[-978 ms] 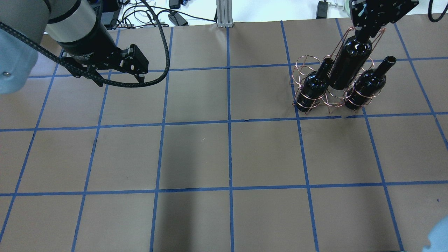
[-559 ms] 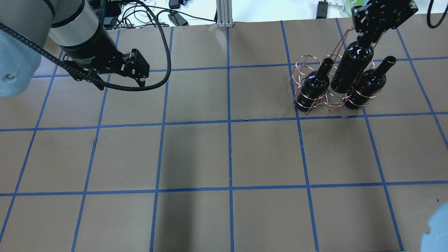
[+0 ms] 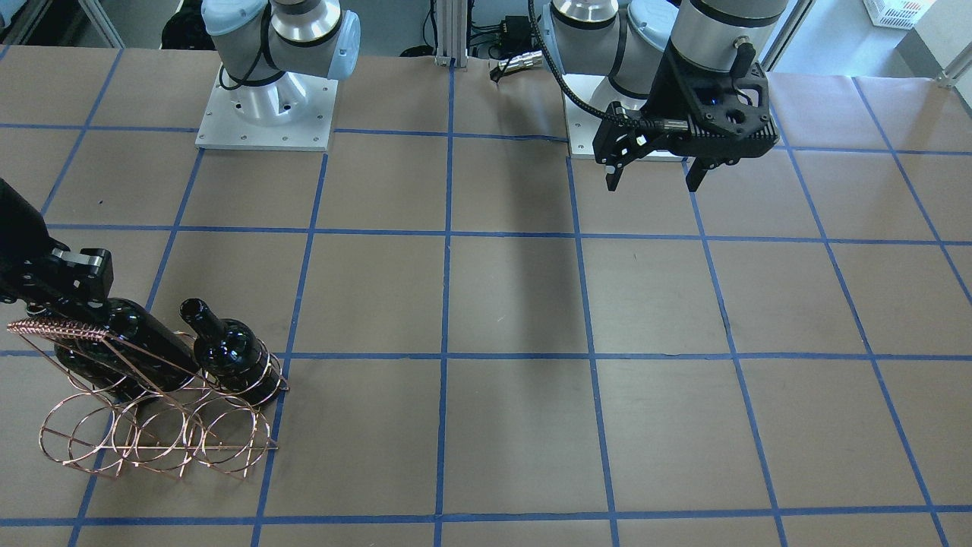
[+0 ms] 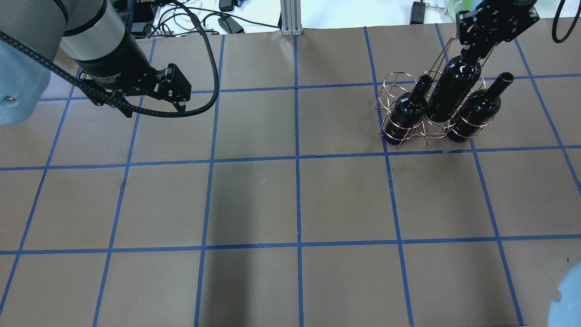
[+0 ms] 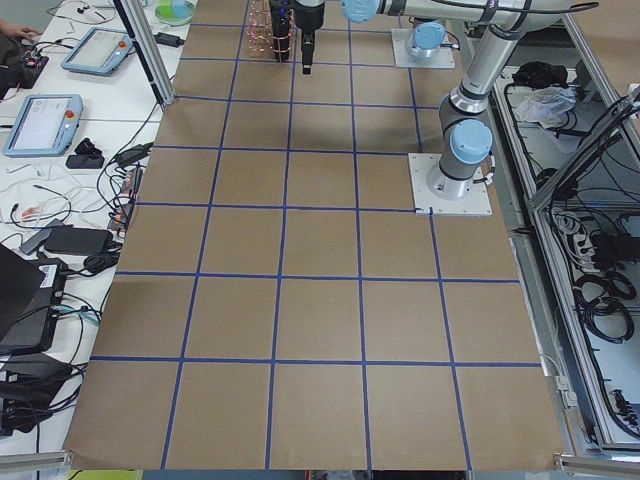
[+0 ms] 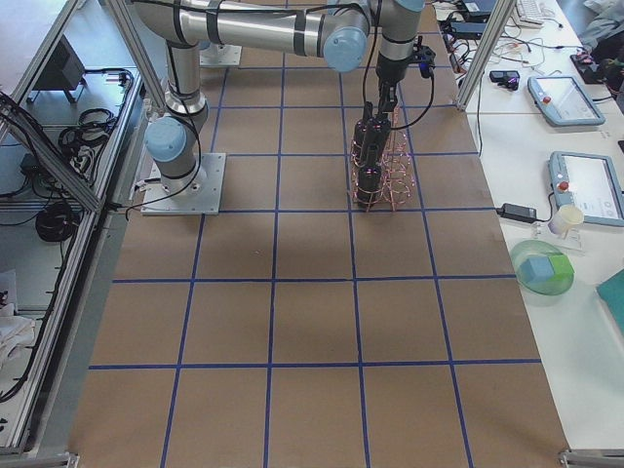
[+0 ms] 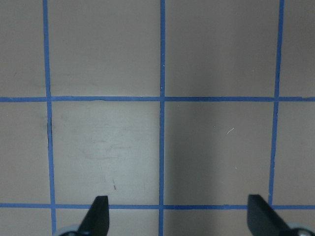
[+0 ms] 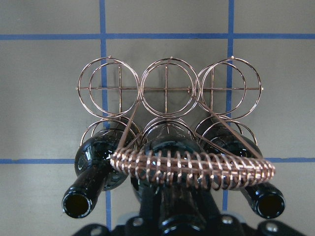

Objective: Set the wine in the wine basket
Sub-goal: 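Lower the bottle into the empty middle slot of the rack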

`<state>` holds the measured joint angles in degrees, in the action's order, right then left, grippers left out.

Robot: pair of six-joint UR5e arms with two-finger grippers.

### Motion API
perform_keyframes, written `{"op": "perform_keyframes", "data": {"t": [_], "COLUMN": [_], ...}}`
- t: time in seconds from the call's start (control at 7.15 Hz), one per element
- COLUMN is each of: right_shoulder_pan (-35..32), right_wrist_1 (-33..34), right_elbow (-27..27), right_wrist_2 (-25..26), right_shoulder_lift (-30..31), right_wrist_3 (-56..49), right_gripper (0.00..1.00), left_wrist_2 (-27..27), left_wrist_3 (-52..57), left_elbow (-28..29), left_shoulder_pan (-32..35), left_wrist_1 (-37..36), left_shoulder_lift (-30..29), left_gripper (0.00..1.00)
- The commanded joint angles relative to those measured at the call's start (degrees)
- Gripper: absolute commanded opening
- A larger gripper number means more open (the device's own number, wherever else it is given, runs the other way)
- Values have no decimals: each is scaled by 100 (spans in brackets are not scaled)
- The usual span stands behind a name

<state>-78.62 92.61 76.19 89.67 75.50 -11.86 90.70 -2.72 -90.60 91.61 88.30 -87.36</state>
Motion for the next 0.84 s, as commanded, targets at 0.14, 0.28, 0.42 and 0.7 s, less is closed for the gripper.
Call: {"op": "perform_keyframes", "data": {"t": [0.14,0.28,0.42,0.7], "right_shoulder_pan": [-4,-4,-4,-4], "right_wrist_1": [607,609,626,932], "right_elbow": [509,537,598,922], "right_wrist_2": [-2,-2,-2,-2], "right_shoulder_lift": [0,-9,-44,-71], "right_wrist_3": [-18,-18,-27,-27], "right_gripper": [0,0,0,0], "left_wrist_2": [-26,-69,-61,-70], "left_wrist_3": [-9,-9,-9,-9], "left_elbow": [-10,-11,-11,-11], "left_shoulder_pan": [-20,-12,-12,-3], "left_wrist_1": [-112,-112,-103,-94], "left_shoulder_lift": [-26,-9,17,17], "left_gripper": [100,100,100,100]}}
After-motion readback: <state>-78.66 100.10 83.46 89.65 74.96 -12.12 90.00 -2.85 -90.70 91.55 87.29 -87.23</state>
